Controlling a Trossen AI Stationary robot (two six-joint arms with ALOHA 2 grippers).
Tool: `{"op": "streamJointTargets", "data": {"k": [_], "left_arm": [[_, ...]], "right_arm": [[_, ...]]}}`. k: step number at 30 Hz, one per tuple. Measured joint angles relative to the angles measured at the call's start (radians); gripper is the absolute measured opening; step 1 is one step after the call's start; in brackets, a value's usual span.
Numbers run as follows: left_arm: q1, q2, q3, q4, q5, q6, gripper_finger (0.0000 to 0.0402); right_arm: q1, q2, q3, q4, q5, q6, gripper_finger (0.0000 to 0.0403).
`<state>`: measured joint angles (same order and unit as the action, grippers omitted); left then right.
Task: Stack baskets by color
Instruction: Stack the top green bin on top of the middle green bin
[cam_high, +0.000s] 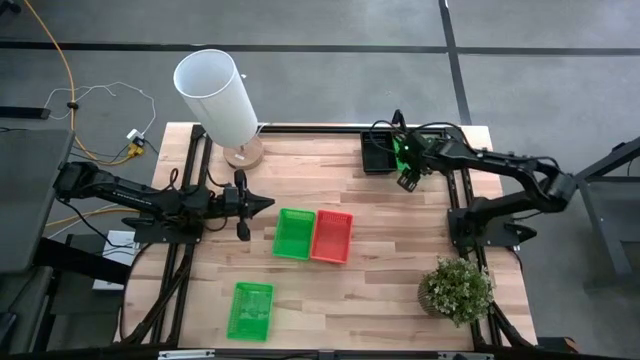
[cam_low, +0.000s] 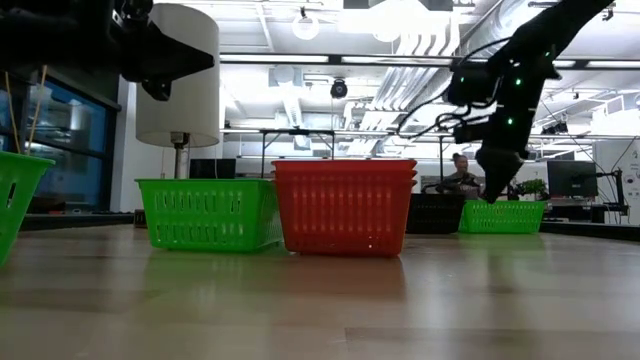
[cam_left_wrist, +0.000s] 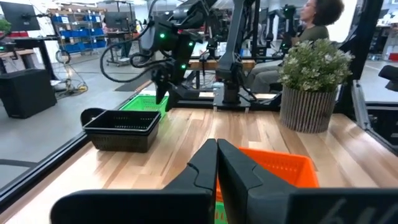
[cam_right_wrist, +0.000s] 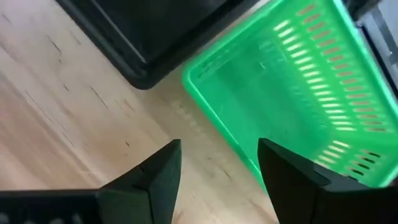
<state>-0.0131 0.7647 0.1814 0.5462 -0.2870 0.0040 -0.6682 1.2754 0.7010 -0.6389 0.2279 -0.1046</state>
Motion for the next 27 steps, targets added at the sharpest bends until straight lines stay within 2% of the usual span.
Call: {"op": "streamJointTargets", "data": {"k": [5, 12, 15, 18, 19, 22, 27], "left_arm": [[0.000, 0.000, 0.000, -0.007, -0.013, 0.012, 0.0000], [0.000, 0.000, 0.000, -0.007, -0.016, 0.010, 0.0000], [0.000, 0.000, 0.000, -0.006, -0.016, 0.010, 0.0000], [0.000, 0.000, 0.000, -0.005, -0.016, 0.009, 0.0000], [0.000, 0.000, 0.000, -0.005, -0.016, 0.009, 0.0000], [0.000, 0.000, 0.000, -0.005, -0.016, 0.008, 0.0000], [0.000, 0.000, 0.000, -0.004, -0.016, 0.008, 0.0000]], "right_arm": [[-0.015, 0.068, 0.000, 0.038, 0.053, -0.080, 0.0195], [-0.039, 0.146, 0.000, 0.067, 0.052, -0.165, 0.0184], [-0.040, 0.154, 0.000, 0.080, 0.059, -0.166, 0.0134], [-0.041, 0.153, 0.000, 0.078, 0.053, -0.166, 0.0039], [-0.041, 0.153, 0.000, 0.073, 0.054, -0.163, 0.0020], [-0.036, 0.148, 0.000, 0.034, 0.062, -0.140, 0.0016], [0.004, 0.059, 0.002, 0.008, 0.163, -0.102, 0.0003]]}}
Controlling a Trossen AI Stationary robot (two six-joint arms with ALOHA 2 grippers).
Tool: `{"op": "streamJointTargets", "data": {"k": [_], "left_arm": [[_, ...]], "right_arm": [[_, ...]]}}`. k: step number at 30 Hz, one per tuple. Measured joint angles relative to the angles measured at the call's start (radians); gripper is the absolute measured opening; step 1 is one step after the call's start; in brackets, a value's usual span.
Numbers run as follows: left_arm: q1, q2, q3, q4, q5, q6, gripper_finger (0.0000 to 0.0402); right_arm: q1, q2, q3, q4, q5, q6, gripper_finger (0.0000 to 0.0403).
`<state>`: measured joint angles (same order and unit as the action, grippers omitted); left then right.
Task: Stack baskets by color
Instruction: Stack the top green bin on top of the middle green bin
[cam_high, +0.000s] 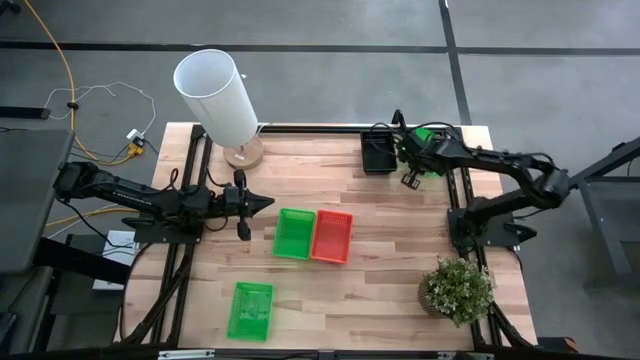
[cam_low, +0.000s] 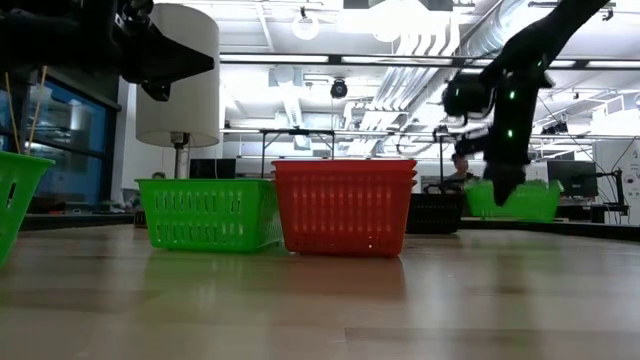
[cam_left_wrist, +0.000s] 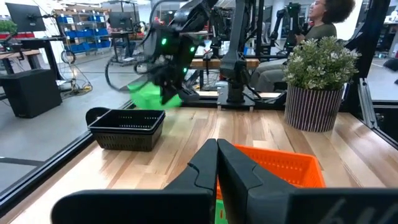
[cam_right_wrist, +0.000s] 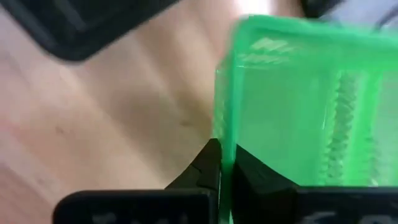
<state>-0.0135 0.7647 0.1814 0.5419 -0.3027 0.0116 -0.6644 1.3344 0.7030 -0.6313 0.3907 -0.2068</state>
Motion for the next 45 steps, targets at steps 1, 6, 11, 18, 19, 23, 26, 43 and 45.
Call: {"op": "streamJointTargets", "data": {"k": [1, 6, 11, 18, 19, 23, 26, 43, 45], "left_arm": [[0.000, 0.000, 0.000, 0.000, 0.000, 0.000, 0.0000], [0.000, 0.000, 0.000, 0.001, 0.000, 0.000, 0.0000], [0.000, 0.000, 0.000, 0.003, 0.000, 0.000, 0.0000], [0.000, 0.000, 0.000, 0.072, -0.005, 0.028, 0.0000], [0.000, 0.000, 0.000, 0.090, -0.002, 0.039, 0.0000], [0.000, 0.000, 0.030, 0.102, 0.010, 0.050, 0.0000], [0.000, 0.000, 0.069, 0.052, 0.029, 0.045, 0.0000], [0.000, 0.000, 0.104, 0.000, 0.030, 0.028, 0.0000], [0.000, 0.000, 0.103, 0.000, 0.030, 0.025, 0.0000]], "right_arm": [[0.009, -0.026, 0.006, -0.004, 0.030, 0.009, 0.0002], [0.046, -0.203, 0.077, -0.029, 0.097, 0.055, 0.0000], [0.160, -0.411, 0.141, 0.042, -0.082, 0.144, 0.0000], [0.495, -0.613, -0.022, 0.405, -0.190, 0.255, 0.0000], [0.538, -0.620, -0.050, 0.450, -0.182, 0.261, 0.0000], [0.682, -0.595, -0.149, 0.639, -0.171, 0.303, 0.0000], [0.767, -0.545, -0.198, 0.772, -0.168, 0.312, 0.0000], [0.908, -0.336, -0.160, 0.881, -0.104, 0.293, 0.0000], [0.908, -0.313, -0.160, 0.949, -0.114, 0.287, 0.0000]]}}
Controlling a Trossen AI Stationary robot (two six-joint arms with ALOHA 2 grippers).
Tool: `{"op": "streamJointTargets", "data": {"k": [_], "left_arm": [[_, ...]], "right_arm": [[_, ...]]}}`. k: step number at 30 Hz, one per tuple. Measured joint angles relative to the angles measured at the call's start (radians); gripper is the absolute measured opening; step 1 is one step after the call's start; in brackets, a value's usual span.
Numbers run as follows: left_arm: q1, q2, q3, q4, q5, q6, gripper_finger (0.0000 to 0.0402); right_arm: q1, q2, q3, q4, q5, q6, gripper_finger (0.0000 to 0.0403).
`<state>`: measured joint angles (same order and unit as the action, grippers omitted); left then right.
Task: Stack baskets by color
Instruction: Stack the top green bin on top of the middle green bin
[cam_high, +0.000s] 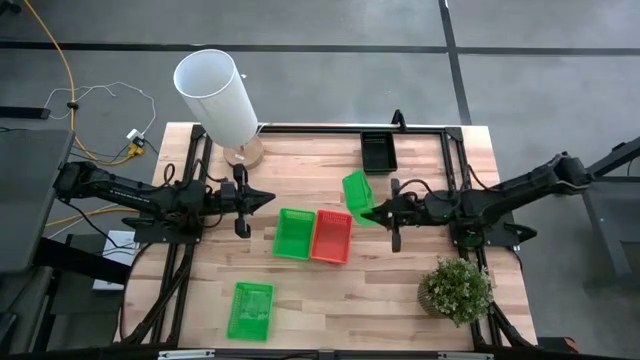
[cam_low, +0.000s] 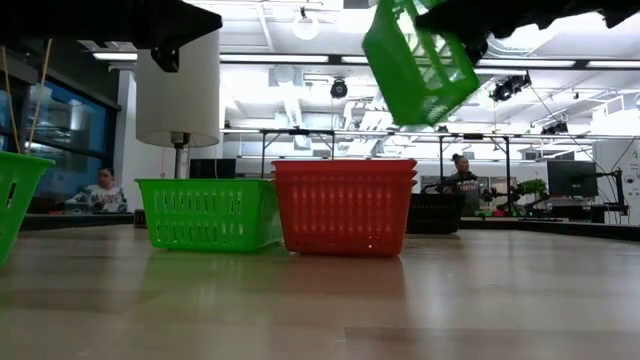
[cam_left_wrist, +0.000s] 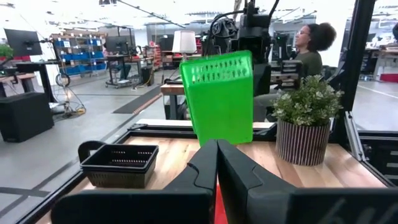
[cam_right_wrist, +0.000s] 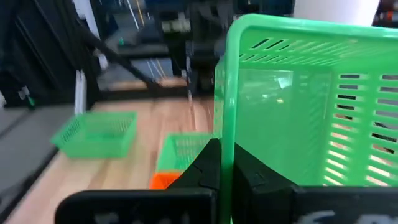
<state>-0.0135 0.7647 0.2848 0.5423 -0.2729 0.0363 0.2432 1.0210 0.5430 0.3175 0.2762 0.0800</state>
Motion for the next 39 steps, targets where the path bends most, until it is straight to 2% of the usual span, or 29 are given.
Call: {"op": "streamJointTargets", "data": {"k": [4, 6, 10, 13, 16, 22, 29, 34, 39], "left_arm": [[0.000, 0.000, 0.000, 0.006, -0.001, -0.007, 0.0000], [0.000, 0.000, 0.000, 0.010, -0.002, -0.009, 0.0000], [0.000, 0.000, 0.000, 0.009, -0.003, -0.028, 0.0000], [0.000, 0.000, 0.000, 0.009, -0.003, -0.034, 0.0000], [0.000, 0.000, 0.000, 0.009, -0.003, -0.045, 0.0000], [0.000, -0.002, -0.001, 0.008, 0.001, -0.068, 0.0000], [0.000, -0.015, -0.001, 0.004, 0.004, -0.087, 0.0000], [0.000, -0.025, -0.002, 0.000, 0.004, -0.091, 0.0000], [0.000, -0.025, -0.002, -0.008, 0.008, -0.105, 0.0000]], "right_arm": [[0.004, 0.124, 0.077, 0.058, -0.047, -0.060, 0.0000], [0.008, 0.219, 0.156, 0.039, -0.072, -0.107, 0.0000], [0.000, 0.411, 0.341, -0.024, -0.194, -0.234, 0.0000], [-0.006, 0.542, 0.495, -0.141, -0.275, -0.384, 0.0000], [-0.008, 0.671, 0.655, -0.345, -0.318, -0.553, 0.0000], [-0.011, 0.893, 0.959, -0.724, -0.295, -0.840, 0.0000], [-0.044, 1.064, 1.232, -1.002, -0.251, -1.083, 0.0000], [-0.074, 1.132, 1.334, -1.125, -0.195, -1.218, 0.0000], [-0.100, 1.155, 1.339, -1.168, -0.194, -1.259, 0.0000]]}}
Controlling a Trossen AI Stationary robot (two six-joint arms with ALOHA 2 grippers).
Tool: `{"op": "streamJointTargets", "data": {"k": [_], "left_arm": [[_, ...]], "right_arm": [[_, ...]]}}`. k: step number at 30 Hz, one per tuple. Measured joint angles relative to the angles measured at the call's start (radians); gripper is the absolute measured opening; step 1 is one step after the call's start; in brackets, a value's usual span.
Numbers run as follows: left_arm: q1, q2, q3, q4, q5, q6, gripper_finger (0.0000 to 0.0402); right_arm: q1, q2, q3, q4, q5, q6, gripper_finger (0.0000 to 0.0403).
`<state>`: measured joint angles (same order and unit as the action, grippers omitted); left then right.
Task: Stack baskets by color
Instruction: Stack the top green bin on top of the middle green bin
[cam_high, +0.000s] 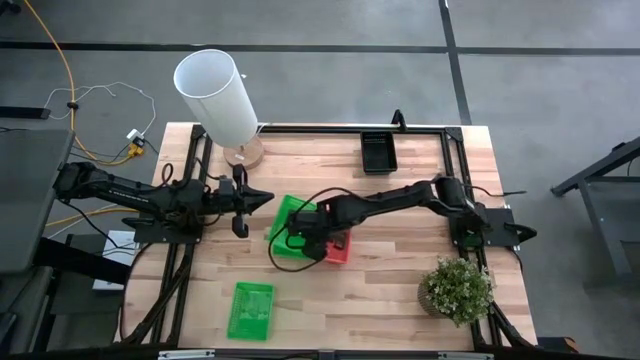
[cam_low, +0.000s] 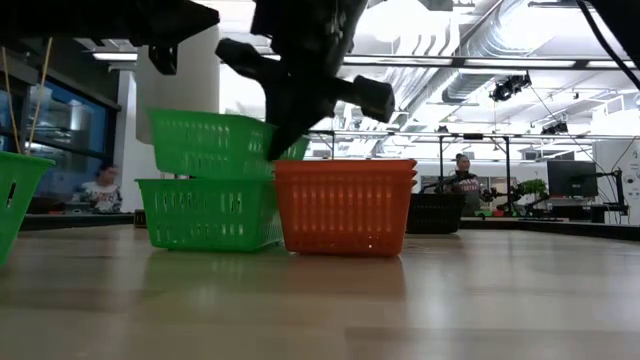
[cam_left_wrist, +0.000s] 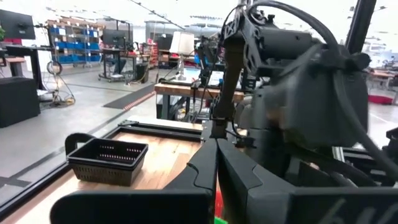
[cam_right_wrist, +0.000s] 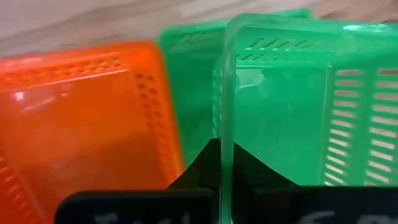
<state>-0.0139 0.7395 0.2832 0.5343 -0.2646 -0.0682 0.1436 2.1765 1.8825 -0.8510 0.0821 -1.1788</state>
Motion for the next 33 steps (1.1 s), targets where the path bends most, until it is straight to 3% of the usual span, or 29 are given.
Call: {"op": "streamJointTargets", "data": {"k": [11, 25, 33], "left_arm": [[0.000, 0.000, 0.000, -0.021, -0.001, 0.001, 0.0000], [0.000, 0.000, 0.000, -0.021, -0.004, 0.000, 0.0000], [0.000, 0.000, 0.000, -0.021, -0.004, -0.007, 0.0000]], "right_arm": [[-0.004, 0.000, -0.015, -0.057, -0.075, -0.113, 0.0000], [-0.004, -0.001, -0.016, -0.049, -0.099, -0.051, 0.0001], [-0.004, -0.001, -0.016, -0.006, -0.086, 0.030, 0.0054]]}}
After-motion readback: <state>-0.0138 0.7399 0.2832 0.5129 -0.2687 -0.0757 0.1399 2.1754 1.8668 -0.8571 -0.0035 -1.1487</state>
